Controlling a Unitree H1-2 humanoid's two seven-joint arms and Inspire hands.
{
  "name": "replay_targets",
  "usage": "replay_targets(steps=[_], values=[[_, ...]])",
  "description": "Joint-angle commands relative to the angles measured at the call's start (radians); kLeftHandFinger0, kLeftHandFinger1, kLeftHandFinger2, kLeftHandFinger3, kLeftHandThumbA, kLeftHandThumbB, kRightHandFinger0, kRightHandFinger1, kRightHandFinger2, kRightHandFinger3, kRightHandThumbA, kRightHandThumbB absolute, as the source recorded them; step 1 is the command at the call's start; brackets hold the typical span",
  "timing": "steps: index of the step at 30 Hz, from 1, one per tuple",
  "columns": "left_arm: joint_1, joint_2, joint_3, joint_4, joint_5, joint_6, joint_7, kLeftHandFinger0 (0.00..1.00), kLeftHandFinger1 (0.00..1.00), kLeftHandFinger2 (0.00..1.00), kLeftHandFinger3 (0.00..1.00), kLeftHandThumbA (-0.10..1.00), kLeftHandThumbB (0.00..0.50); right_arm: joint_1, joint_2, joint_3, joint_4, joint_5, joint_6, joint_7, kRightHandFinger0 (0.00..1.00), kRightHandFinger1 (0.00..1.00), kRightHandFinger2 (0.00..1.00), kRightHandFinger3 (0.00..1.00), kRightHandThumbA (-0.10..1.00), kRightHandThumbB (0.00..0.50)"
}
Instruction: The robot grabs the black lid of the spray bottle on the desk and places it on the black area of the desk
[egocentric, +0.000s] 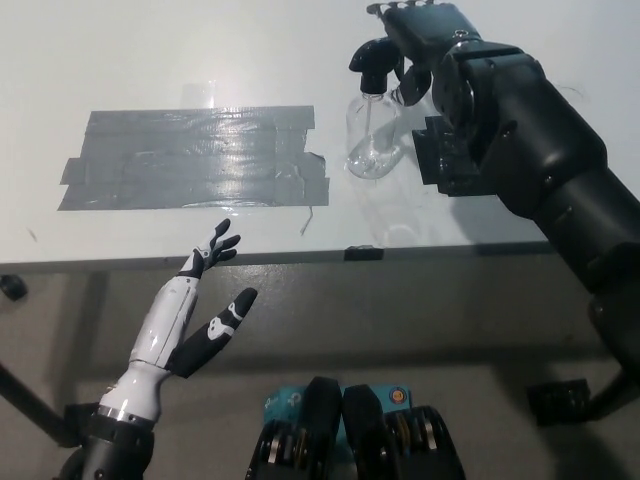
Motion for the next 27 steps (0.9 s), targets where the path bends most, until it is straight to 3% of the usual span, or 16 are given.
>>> replay_targets(steps=[1, 5, 7, 8, 9, 10, 11, 12, 13, 14, 18, 20, 21, 22, 24, 27], values=[[-0.022, 0.015, 0.002, -0.025, 0.002, -0.005, -0.01, 0.98, 0.85, 0.88, 1.0, 0.89, 0.0, -0.092, 0.009, 0.003, 0.017, 0.004, -0.032, -0.038, 1.0, 1.0, 1.0, 1.0, 0.69, 0.5], [-0.022, 0.016, 0.0, -0.025, 0.003, -0.003, -0.012, 0.96, 0.84, 0.89, 1.0, 0.89, 0.0, -0.098, 0.011, 0.021, 0.042, -0.013, -0.046, -0.07, 1.0, 1.0, 1.0, 1.0, 0.69, 0.5], [-0.022, 0.016, 0.0, -0.027, 0.006, -0.001, -0.011, 0.94, 0.84, 0.89, 1.0, 0.89, 0.0, -0.105, 0.021, 0.03, 0.093, -0.022, -0.082, -0.152, 1.0, 1.0, 1.0, 1.0, 0.61, 0.5], [-0.022, 0.017, -0.001, -0.027, 0.009, -0.003, -0.01, 0.94, 0.83, 0.88, 1.0, 0.89, 0.0, -0.111, 0.029, 0.036, 0.14, -0.026, -0.123, -0.236, 1.0, 1.0, 1.0, 1.0, 0.52, 0.5], [-0.023, 0.017, -0.002, -0.027, 0.008, -0.001, -0.012, 0.97, 0.83, 0.87, 1.0, 0.89, 0.0, -0.117, 0.034, 0.047, 0.209, -0.028, -0.201, -0.343, 1.0, 1.0, 0.96, 1.0, 0.37, 0.428], [-0.022, 0.016, -0.002, -0.028, 0.009, 0.0, -0.012, 0.98, 0.83, 0.86, 1.0, 0.9, 0.0, -0.116, 0.041, 0.028, 0.242, -0.001, -0.24, -0.375, 0.75, 0.69, 0.68, 0.79, 0.27, 0.389], [-0.022, 0.016, -0.003, -0.027, 0.011, 0.001, -0.011, 0.98, 0.82, 0.86, 1.0, 0.9, 0.0, -0.114, 0.045, 0.017, 0.265, 0.015, -0.263, -0.398, 0.32, 0.31, 0.37, 0.52, 0.17, 0.35], [-0.02, 0.015, -0.005, -0.029, 0.016, 0.002, -0.01, 0.97, 0.81, 0.85, 1.0, 0.91, 0.0, -0.109, 0.049, 0.013, 0.29, 0.023, -0.285, -0.42, 0.11, 0.14, 0.2, 0.47, 0.13, 0.333], [-0.018, 0.013, -0.008, -0.034, 0.017, 0.008, -0.014, 0.97, 0.81, 0.85, 1.0, 0.91, 0.0, -0.103, 0.05, 0.007, 0.317, 0.034, -0.303, -0.425, 0.0, 0.01, 0.05, 0.38, 0.11, 0.32], [-0.022, 0.012, -0.01, -0.033, 0.018, 0.007, -0.014, 0.96, 0.8, 0.84, 1.0, 0.91, 0.0, -0.101, 0.05, -0.001, 0.337, 0.044, -0.318, -0.436, 0.0, 0.0, 0.0, 0.25, 0.13, 0.33], [-0.026, 0.011, -0.011, -0.034, 0.007, 0.011, -0.02, 0.93, 0.77, 0.8, 1.0, 0.9, 0.0, -0.088, 0.057, -0.059, 0.394, 0.105, -0.339, -0.461, 0.0, 0.05, 0.07, 0.09, 0.31, 0.355], [-0.026, 0.013, -0.011, -0.04, 0.009, 0.019, -0.022, 0.92, 0.76, 0.79, 1.0, 0.89, 0.0, -0.089, 0.059, -0.071, 0.41, 0.11, -0.343, -0.468, 0.0, 0.17, 0.22, 0.12, 0.32, 0.358], [-0.029, 0.016, -0.013, -0.041, 0.013, 0.019, -0.025, 0.91, 0.75, 0.79, 1.0, 0.89, 0.0, -0.089, 0.058, -0.087, 0.414, 0.123, -0.351, -0.469, 0.01, 0.27, 0.37, 0.1, 0.36, 0.366], [-0.031, 0.017, -0.014, -0.041, 0.014, 0.019, -0.025, 0.89, 0.73, 0.78, 1.0, 0.88, 0.0, -0.09, 0.058, -0.093, 0.419, 0.128, -0.357, -0.473, 0.01, 0.32, 0.49, 0.11, 0.38, 0.373], [-0.033, 0.018, -0.017, -0.042, 0.021, 0.019, -0.026, 0.86, 0.71, 0.77, 1.0, 0.88, 0.0, -0.093, 0.056, -0.114, 0.427, 0.144, -0.367, -0.475, 0.01, 0.38, 0.61, 0.16, 0.4, 0.381], [-0.034, 0.019, -0.019, -0.04, 0.021, 0.021, -0.033, 0.81, 0.68, 0.76, 1.0, 0.87, 0.0, -0.103, 0.05, -0.137, 0.429, 0.164, -0.391, -0.479, 0.03, 0.4, 0.63, 0.36, 0.44, 0.392]])
